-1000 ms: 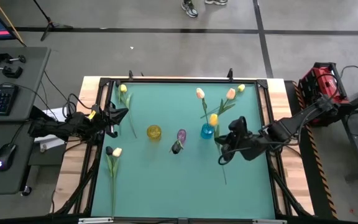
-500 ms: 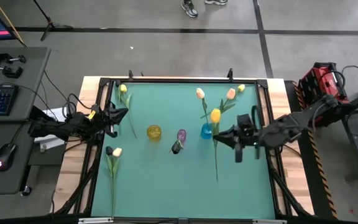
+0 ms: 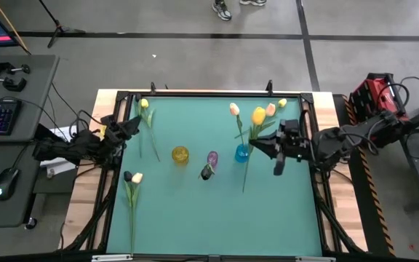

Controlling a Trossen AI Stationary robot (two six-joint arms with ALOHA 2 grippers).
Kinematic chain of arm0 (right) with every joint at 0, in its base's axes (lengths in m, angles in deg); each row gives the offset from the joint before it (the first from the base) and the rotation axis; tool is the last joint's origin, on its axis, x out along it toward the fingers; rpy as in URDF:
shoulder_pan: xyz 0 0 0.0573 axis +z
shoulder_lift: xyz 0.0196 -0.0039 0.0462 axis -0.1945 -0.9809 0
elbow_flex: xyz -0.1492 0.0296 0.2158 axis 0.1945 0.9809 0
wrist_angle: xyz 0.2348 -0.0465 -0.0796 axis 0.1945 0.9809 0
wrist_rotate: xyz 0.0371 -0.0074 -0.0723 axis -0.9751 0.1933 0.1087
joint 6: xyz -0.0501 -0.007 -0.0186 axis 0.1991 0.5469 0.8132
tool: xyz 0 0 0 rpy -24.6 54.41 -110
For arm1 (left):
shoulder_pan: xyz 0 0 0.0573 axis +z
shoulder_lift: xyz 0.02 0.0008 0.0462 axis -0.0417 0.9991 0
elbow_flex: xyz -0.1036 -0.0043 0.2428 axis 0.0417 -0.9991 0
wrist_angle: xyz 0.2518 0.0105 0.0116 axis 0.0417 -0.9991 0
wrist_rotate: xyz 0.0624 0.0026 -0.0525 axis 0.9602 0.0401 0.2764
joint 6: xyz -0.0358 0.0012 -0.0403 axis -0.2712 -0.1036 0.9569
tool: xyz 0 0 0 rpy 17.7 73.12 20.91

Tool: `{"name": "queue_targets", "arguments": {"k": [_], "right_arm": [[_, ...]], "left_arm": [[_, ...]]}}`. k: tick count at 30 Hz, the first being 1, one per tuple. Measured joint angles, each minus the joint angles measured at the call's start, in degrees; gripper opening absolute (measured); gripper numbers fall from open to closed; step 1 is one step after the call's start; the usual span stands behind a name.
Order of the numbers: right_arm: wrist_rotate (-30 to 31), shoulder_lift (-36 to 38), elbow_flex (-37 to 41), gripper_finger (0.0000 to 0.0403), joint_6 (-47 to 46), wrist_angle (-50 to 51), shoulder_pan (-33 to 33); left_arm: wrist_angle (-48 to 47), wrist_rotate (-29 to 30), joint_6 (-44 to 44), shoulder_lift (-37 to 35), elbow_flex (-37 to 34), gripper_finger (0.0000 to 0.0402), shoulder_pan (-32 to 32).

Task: Sort flowers into vase by color
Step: Put the bottom yellow tulip into the yellow flower vase

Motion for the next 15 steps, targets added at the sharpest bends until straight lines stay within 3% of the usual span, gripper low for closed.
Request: {"name": "queue_targets", "arguments": {"k": [3,8,15], "right_arm": [[0.0,0.0,0.0,0.0000,-0.2,-0.2,-1.3],[-1.6,-0.1,0.0,0.0000,0.1,-2.4,-3.8],[-6.1,-2.9,0.0,0.0000,1.9,-8.7,-7.0]], "left_arm": [[-0.7,-1.1,-2.4,2.1,2.0,0.0012,0.0],[-2.8,-3.5,-14.8,9.3,10.2,0.0053,0.0],[-19.1,-7.0,-31.3,20.8,26.6,0.0126,0.0]]}}
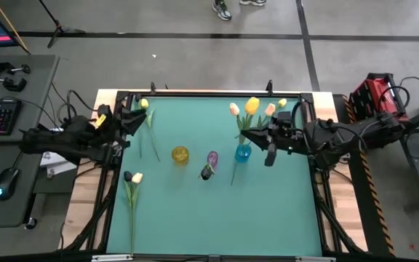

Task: Sort flowers into vase by color
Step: Put the bottom yellow tulip into the yellow flower vase

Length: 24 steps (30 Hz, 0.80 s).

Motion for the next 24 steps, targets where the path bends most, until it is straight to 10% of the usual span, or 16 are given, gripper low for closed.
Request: {"name": "queue_targets", "arguments": {"k": [9,24], "right_arm": [[-6.2,-5.4,0.0,0.0000,4.7,-9.7,-3.9],[-15.4,-6.0,0.0,0.0000,15.0,-17.0,-14.7]], "left_arm": [[-2.8,-0.4,-10.6,6.6,9.4,0.0166,0.0],[-1.4,-5.9,-1.2,9.7,9.3,0.0164,0.0]]}}
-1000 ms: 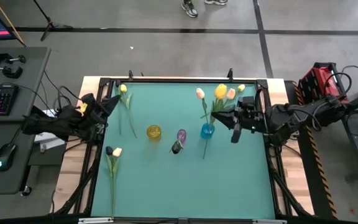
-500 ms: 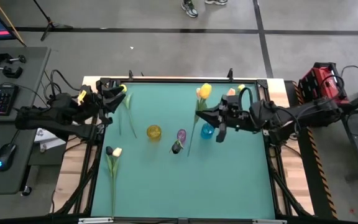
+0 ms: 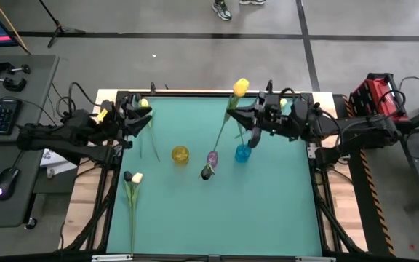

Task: Sort flowers into vase by color
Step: Put the bottom yellow tulip into the yellow flower vase

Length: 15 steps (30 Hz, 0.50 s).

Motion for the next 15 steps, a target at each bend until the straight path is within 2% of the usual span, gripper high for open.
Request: {"name": "queue_targets", "arguments": {"k": [3,6,11,15], "right_arm": [[-4.9,-0.7,0.0,0.0000,2.3,-4.4,-2.2],[-10.3,-2.2,0.0,0.0000,4.7,-8.7,-4.0],[-19.1,-5.8,0.0,0.0000,7.5,-12.5,-6.3],[-23.8,-9.5,0.0,0.0000,9.2,-14.3,-7.4]], "left_arm": [[3.6,0.0,0.5,2.8,0.0,0.0164,0.0],[8.1,0.7,-2.9,6.7,0.0,0.0164,0.0],[12.1,5.4,-11.0,11.5,0.0,0.0164,0.0],[12.4,9.6,-11.9,12.0,0.0,0.0164,0.0]]}}
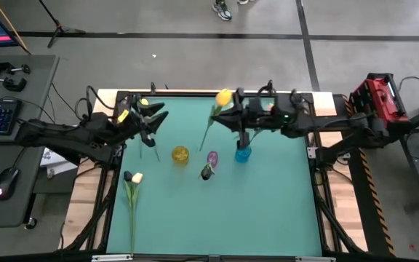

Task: Sort flowers into vase by color
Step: Put the bottom yellow tulip into the yellow flower vase

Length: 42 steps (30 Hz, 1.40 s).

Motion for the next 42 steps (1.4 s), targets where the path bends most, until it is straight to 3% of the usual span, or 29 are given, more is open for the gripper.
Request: {"name": "queue_targets", "arguments": {"k": [6,13,27,42], "right_arm": [[-2.3,-5.9,0.0,0.0000,0.6,-7.0,-0.8],[-1.7,-10.4,0.0,0.0000,0.8,-14.3,-2.0],[-1.3,-15.0,0.0,0.0000,1.0,-14.4,-2.7],[-1.4,-15.1,0.0,0.0000,5.1,-14.4,-2.7]], "left_arm": [[0.2,5.5,-1.9,-2.1,0.0,0.0163,0.0],[-0.1,7.6,-6.4,-5.1,0.0,0.0163,0.0],[-2.9,8.6,-10.6,-7.8,0.0,0.0163,0.0],[-2.7,11.6,-12.0,-7.8,0.0,0.0163,0.0]]}}
